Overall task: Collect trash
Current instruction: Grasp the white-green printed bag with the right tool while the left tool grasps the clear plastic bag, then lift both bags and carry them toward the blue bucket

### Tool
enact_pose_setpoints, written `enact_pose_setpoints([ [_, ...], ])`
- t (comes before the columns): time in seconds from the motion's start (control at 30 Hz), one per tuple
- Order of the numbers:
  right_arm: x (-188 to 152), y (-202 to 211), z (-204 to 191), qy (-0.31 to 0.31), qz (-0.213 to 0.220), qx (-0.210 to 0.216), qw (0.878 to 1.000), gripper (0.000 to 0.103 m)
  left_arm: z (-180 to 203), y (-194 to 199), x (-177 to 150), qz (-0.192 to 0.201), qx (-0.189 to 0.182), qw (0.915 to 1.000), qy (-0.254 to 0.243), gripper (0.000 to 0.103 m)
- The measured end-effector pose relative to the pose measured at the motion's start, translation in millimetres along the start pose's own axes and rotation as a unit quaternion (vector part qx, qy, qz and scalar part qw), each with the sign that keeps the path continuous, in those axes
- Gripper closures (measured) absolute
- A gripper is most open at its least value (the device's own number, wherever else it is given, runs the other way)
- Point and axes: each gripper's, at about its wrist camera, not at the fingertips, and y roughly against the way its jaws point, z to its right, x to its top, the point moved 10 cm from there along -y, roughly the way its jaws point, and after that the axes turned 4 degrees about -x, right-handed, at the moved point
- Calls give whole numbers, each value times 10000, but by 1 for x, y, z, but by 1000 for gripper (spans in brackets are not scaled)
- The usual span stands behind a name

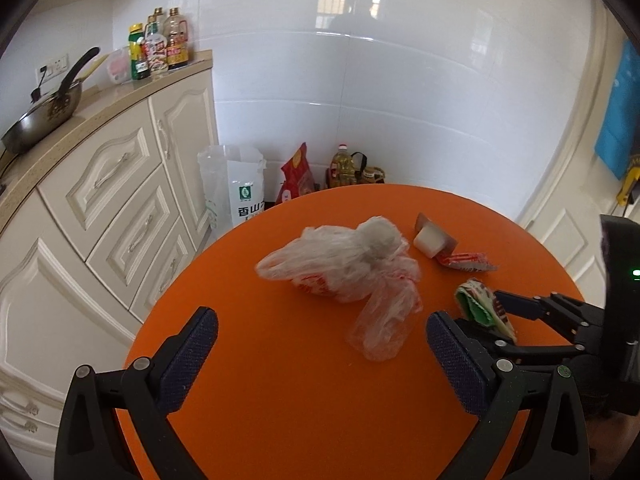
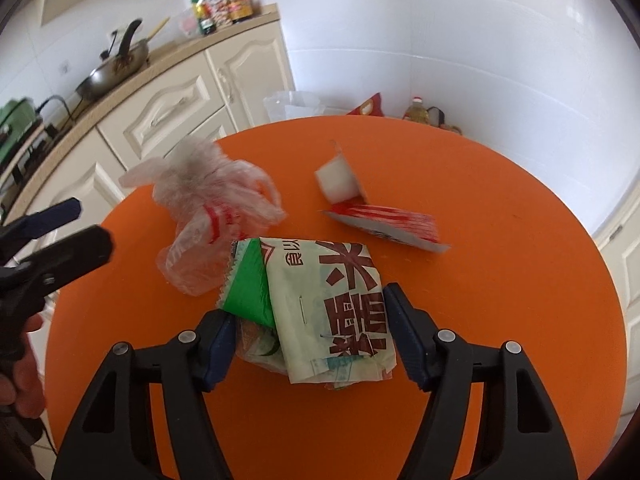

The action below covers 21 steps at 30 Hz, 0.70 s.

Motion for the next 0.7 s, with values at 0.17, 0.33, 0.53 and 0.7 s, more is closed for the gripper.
enact_pose_setpoints([
  [0.17,5,10,14,-51,81,-130,9999,34,11,-34,12,-86,39,10000,-31,1],
  [0.33,5,10,27,-224,74,-184,9996,34,19,-81,24,-198,310,9993,-43,1],
  [0.53,0,13,37,-399,81,-171,9990,34,39,-135,40,-269,5,9996,-112,20],
  [0.7,-2,24,47,-525,148,-206,9983,34,39,-151,47,-174,-262,9995,77,37],
])
